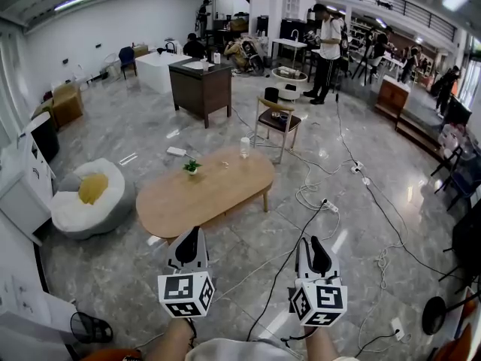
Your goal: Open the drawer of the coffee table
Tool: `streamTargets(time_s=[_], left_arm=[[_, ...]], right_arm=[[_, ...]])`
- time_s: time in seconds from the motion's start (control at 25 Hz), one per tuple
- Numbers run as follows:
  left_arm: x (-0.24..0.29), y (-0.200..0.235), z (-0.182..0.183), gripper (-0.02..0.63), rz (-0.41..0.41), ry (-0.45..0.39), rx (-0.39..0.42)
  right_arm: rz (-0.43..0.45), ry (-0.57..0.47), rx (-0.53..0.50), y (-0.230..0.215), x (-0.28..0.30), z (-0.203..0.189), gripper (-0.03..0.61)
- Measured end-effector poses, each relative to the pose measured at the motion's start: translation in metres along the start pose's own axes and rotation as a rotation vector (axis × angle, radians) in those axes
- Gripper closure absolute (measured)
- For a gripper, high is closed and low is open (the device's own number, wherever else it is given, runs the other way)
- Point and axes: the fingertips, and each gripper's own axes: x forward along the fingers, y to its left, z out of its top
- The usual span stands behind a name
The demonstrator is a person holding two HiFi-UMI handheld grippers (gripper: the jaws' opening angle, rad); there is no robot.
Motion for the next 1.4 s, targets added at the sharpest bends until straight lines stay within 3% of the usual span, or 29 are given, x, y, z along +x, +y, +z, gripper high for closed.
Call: streamTargets(time_s=[0.12,0.36,0.6,0.8,1.0,1.4], left_arm=[[0.002,0.004,-0.001,0.620,0.008,0.003,-0.001],[0.004,0.010,-0.002,0.620,0.015,0.011,-0.006],[0.004,0.013,-0.005,0.620,0.011,0.015,-0.013],[0.005,0.019,-0.006,0.620,0.013,0.018,-0.017],[0.002,0.022,-0.010,0.620,0.020,0.026,-0.020],[0.007,0.009,-0.019,0.620,0.024,0.051,-0.034]], right_arm=[[-0.011,0.003,-0.001,-0.003,0.003,-0.001,0.489],[-0.031,0.003,-0.028,-0.006,0.008,0.000,0.393],[-0.062,-0.017,-0.043,-0.009,0.011,0.000,0.185],[-0.079,-0.016,-0.045,-0.011,0.013,-0.001,0.121],[-0.110,-0.034,-0.055,-0.017,0.012,-0.001,-0.009],[-0.120,-0.022,-0.057,-0.038,0.005,-0.003,-0.009]])
